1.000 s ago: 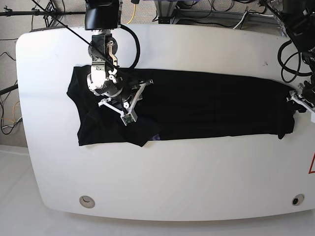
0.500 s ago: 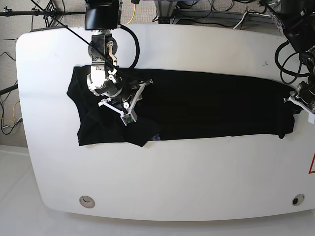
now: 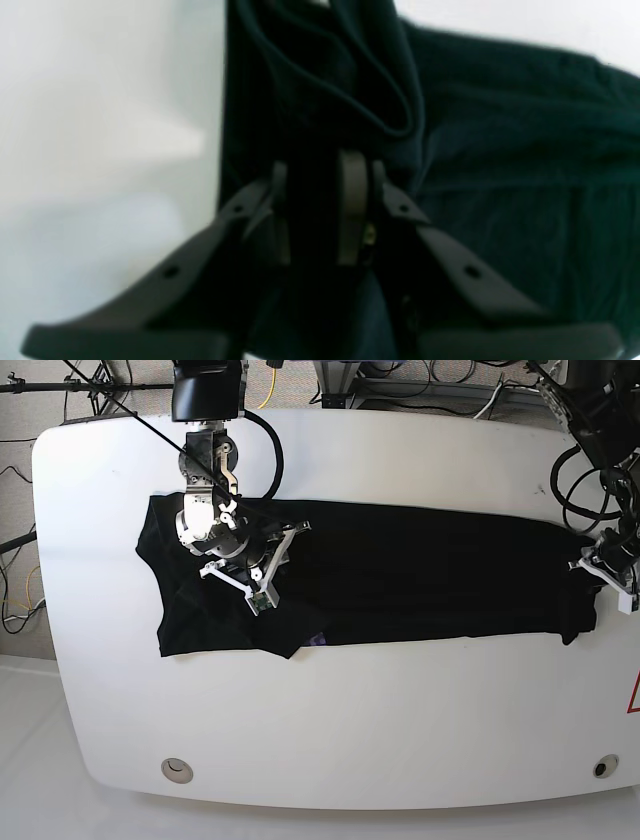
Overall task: Fold the T-shirt properly
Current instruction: 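Grasp the other end of the black strip with the left gripper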
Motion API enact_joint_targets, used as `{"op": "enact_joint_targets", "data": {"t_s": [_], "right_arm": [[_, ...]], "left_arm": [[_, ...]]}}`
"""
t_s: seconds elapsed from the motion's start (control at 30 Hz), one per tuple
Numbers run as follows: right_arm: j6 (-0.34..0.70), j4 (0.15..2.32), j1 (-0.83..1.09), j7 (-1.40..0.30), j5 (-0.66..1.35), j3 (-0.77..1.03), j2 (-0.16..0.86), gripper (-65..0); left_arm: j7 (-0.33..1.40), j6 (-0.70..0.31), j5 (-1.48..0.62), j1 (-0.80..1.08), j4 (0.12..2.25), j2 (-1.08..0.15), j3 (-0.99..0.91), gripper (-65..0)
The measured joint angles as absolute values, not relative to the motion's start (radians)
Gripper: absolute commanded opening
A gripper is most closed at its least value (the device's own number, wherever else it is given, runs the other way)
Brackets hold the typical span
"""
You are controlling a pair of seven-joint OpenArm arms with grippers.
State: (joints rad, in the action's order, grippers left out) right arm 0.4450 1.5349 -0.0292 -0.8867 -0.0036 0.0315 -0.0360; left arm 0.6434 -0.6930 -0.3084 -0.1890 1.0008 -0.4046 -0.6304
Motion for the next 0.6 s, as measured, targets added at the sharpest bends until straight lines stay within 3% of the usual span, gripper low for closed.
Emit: {"op": "enact_joint_targets", "data": {"t_s": [0.1,0.3,0.37,0.43,0.6], "right_arm": [[0.445,1.535,-0.029,-0.887,-0.004,0.031,-0.036,-49.5],[0.445,1.535,-0.024,-0.879,-0.003,0.031,-0.036,-49.6],[0.445,1.535,-0.024,-0.878,-0.003,0.031,-0.036,-49.6],[0.445,1.536,-0.024,-0.878,-0.004,0.031,-0.036,-49.7],[0.445,1.530,-0.025,-0.875,0.000,0.032,-0.036,-49.6]], "left_arm": [[0.642,-0.693,-0.310,-0.194,1.009,-0.407,-0.632,-62.5],[0.636,-0.696,-0.312,-0.196,0.995,-0.421,-0.635,-60.7],[0.635,-0.695,-0.311,-0.196,0.991,-0.426,-0.637,-57.7],[0.634,-0.693,-0.311,-0.196,0.988,-0.430,-0.637,-46.8],[0.629,-0.690,-0.308,-0.197,0.987,-0.423,-0.616,-39.2]]}}
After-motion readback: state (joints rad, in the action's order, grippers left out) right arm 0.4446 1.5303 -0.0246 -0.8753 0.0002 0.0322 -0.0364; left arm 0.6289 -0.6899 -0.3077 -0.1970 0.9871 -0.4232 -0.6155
